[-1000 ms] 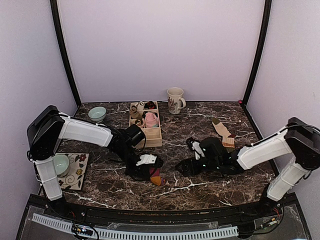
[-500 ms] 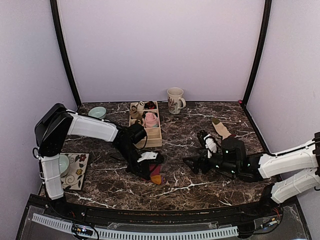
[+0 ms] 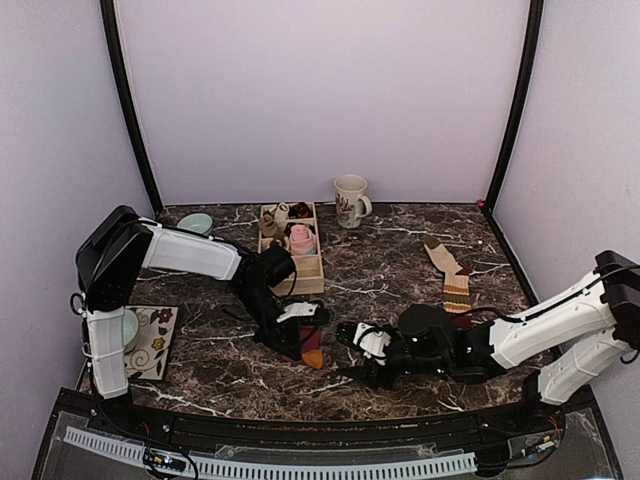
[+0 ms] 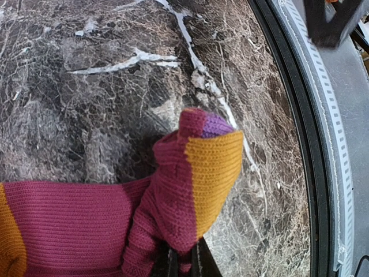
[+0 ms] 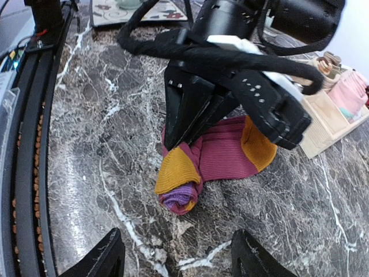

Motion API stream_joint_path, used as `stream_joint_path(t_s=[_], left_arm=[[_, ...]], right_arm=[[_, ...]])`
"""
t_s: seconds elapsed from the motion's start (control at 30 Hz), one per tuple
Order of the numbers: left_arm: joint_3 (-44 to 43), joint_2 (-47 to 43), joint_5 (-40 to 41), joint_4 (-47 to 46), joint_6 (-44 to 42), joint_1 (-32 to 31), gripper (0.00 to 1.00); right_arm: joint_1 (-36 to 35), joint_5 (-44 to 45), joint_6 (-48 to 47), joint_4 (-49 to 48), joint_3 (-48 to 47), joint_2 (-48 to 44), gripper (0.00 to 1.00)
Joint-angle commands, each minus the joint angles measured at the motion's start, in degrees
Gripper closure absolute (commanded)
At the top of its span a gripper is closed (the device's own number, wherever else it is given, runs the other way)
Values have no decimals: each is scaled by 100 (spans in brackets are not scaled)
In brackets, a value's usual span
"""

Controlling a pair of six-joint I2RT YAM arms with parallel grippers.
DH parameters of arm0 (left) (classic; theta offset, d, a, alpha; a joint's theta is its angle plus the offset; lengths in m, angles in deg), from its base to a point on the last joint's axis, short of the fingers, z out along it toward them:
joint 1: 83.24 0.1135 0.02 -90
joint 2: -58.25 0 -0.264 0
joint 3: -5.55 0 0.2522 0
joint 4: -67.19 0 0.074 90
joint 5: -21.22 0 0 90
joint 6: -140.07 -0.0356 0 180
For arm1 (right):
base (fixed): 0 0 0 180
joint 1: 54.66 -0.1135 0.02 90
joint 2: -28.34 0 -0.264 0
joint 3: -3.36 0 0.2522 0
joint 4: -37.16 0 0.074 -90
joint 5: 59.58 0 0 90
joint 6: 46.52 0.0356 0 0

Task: Roll the socks
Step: Roll the sock at the center of the board.

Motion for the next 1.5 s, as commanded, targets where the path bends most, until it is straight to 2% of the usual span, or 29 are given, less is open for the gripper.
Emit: stream_joint_path(t_s=[0.0, 0.23, 0.4, 0.9, 1.07, 1.17, 1.23, 1.37, 1.47], left_arm=[[234, 568, 1059, 326, 110, -53, 99], [160, 684, 1287, 348, 82, -53, 99], [138, 714, 1342, 367, 55, -53, 99], [135, 717, 1133, 570, -171, -54, 99], [103, 716, 1060, 681, -265, -53, 99], [104, 717, 1028, 725, -291, -53, 99], [103, 708, 979, 773, -293, -53, 96], [137, 585, 823, 798, -301, -46, 85], [283, 301, 806, 455, -37, 59, 69]], right_arm=[[-166, 98, -937, -243, -460, 630, 37], [-229, 78, -1937, -285, -1128, 1533, 44], [-229, -152, -2231, -188, -1455, 1913, 47], [-43, 177, -2566, -589, -1659, 2792, 58], [39, 89, -2536, -563, -1633, 2925, 60], [89, -56, -2443, -485, -1602, 2993, 66], [121, -116, -2363, -388, -1593, 3054, 73], [244, -367, -2115, -65, -1687, 3218, 92], [338, -585, -1880, 107, -1708, 3317, 99]])
